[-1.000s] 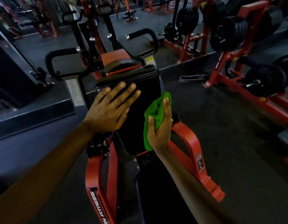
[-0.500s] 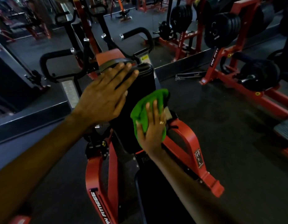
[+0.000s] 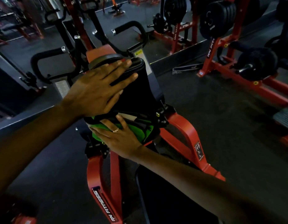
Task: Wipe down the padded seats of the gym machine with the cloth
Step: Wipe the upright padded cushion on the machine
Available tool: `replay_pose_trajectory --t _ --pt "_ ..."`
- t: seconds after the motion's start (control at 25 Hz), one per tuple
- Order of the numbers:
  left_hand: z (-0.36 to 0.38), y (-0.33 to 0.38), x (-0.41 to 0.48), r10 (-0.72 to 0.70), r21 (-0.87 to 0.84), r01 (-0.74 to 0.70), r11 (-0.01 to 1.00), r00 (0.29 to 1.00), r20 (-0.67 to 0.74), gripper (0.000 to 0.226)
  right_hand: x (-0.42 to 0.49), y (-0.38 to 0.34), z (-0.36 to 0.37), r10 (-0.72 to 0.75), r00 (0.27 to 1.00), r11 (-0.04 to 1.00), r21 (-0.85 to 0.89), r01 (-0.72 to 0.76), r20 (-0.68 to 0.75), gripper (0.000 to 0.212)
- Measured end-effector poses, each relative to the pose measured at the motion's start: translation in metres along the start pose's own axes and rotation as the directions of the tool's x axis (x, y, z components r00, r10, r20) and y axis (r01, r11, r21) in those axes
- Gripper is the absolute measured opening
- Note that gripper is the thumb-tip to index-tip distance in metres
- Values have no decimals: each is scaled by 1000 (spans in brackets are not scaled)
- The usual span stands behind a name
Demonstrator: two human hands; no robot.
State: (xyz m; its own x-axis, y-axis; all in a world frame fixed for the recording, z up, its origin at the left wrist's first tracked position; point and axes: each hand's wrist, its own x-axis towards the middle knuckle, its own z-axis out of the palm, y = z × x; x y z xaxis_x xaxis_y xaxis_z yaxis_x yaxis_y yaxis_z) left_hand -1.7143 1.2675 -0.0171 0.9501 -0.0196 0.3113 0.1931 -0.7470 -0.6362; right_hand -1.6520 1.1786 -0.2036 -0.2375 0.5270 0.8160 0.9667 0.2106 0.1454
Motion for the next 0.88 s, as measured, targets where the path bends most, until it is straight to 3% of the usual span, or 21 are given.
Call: replay_pose_trajectory --t 0.16,0.28,0.4,0.48,0.68,0.88 --pt "1 11 -2 -38 117 44 992 998 -49 56 -53 19 2 -35 999 999 -24 35 10 54" --pt "4 14 -2 -54 172 65 983 996 -68 59 -103 35 -6 251 967 966 48 -252 42 63" --pt "5 16 -4 -76 193 98 976 990 -118 61 -95 31 -3 536 843 819 214 -532 43 61" --pt "5 19 -3 -78 175 106 979 984 -162 61 -57 35 -8 674 738 695 348 -629 -12 63" --pt "6 19 -2 -74 157 113 981 969 -236 60 27 86 -44 768 625 550 650 -525 -144 66" --pt "7 19 -2 -75 118 107 987 966 -249 58 -23 74 -28 806 591 452 684 -572 -38 65"
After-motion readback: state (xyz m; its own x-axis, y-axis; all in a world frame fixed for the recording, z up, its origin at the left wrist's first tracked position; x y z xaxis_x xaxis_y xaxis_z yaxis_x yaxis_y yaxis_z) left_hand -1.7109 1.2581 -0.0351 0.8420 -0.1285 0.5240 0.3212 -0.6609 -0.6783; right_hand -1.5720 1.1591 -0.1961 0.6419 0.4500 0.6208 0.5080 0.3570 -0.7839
